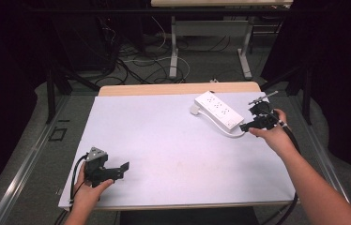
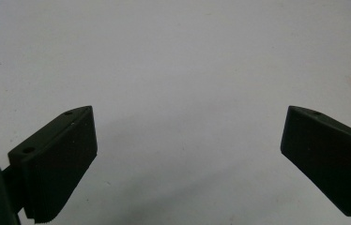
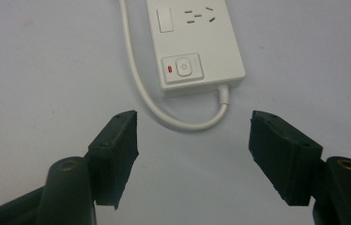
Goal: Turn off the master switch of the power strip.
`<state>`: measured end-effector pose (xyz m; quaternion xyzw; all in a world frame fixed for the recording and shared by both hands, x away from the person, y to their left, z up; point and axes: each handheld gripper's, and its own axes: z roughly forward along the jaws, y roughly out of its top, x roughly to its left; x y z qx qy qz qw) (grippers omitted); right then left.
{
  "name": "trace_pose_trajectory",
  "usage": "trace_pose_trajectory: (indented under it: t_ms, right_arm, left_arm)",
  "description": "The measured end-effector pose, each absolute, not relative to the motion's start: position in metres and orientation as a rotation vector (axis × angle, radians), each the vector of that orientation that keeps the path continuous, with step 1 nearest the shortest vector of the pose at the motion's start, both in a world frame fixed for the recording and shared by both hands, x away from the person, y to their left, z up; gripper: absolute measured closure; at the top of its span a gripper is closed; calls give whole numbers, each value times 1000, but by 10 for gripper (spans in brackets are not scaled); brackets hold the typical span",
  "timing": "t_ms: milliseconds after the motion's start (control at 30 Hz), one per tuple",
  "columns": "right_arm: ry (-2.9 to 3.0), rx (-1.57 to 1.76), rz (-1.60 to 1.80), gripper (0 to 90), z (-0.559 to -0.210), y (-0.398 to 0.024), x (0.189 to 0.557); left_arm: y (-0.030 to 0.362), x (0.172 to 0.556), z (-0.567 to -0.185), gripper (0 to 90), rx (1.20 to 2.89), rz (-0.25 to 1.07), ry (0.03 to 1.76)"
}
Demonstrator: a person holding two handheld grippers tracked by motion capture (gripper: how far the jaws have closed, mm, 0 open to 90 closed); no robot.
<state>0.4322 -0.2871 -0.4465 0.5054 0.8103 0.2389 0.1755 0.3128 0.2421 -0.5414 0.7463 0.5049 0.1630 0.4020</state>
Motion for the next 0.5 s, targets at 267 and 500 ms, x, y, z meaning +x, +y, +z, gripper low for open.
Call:
trace_pose_trajectory:
  t_ms: [267,500]
  right_arm:
    - [2293,1458,652,368,-449,-285,445]
    - [2274,1482,651,435,-452,-284,453]
  left_arm:
    - [243,313,-541,42,1890,411,1278]
    - [243,313,-542,44,1889,413,1278]
